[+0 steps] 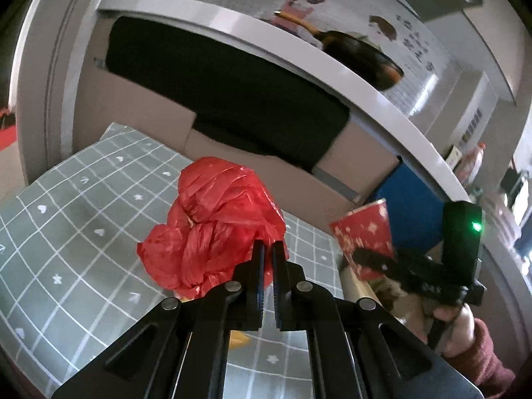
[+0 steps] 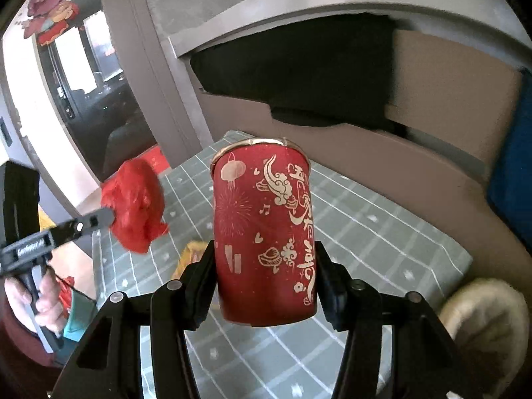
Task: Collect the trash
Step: 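Carry the red bag and red cup over the trash bin with both grippers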
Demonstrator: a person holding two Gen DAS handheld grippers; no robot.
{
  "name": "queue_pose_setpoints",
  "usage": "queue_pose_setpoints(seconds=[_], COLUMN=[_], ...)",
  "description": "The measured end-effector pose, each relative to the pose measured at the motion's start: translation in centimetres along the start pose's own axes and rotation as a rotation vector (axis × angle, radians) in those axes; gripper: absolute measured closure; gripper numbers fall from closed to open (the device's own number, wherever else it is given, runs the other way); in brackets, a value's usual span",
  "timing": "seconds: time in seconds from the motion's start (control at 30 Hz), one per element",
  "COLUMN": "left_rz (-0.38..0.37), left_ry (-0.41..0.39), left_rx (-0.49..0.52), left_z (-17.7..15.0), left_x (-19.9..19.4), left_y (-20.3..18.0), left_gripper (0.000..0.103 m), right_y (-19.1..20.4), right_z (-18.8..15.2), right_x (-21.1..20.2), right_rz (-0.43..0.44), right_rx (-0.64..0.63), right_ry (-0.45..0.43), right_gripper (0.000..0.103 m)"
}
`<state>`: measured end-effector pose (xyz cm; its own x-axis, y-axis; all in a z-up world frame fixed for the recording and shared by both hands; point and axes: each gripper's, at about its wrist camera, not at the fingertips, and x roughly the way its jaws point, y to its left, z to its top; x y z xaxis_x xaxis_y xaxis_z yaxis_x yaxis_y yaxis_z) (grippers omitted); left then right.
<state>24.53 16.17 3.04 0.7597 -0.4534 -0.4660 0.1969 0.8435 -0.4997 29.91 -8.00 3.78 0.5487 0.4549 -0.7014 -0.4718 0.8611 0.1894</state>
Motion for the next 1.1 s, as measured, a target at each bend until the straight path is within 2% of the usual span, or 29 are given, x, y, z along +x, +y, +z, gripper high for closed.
queue_pose_setpoints(seconds=[0.13, 0.27, 0.43, 0.67, 1.1], left_rz=[0.018, 0.009, -0.006, -0.063, -0.223], left_ry=[-0.009, -0.013, -0.020, 0.051, 0.173], left_rx=[0.067, 0.147, 0.218, 0.278, 0.366], left_z=[-1.7, -3.3, -4.8, -6.6, -9.0], left_x=[1.1, 2.3, 3.6, 7.4, 13.8], left_y=[-3.5, -7.6, -11.5, -15.8, -23.2], left_gripper=[0.099, 0.099, 0.099, 0.099, 0.099], right_y=[-1.2, -2.2, -4.5, -8.2, -16.0], right_z=[-3.0, -5.5, -7.8, -10.2, -14.2], right_x=[-2.9, -5.9, -9.3, -12.4, -16.5], right_rz=[-0.002, -0.070, -0.119, -0.226, -0.382], right_rx=[0.041, 0.039, 0.096, 0.156, 0.311], right_ry=[-0.033, -0.088, -0.166, -0.223, -0.254], right_gripper=[0.052, 0.052, 0.052, 0.052, 0.052])
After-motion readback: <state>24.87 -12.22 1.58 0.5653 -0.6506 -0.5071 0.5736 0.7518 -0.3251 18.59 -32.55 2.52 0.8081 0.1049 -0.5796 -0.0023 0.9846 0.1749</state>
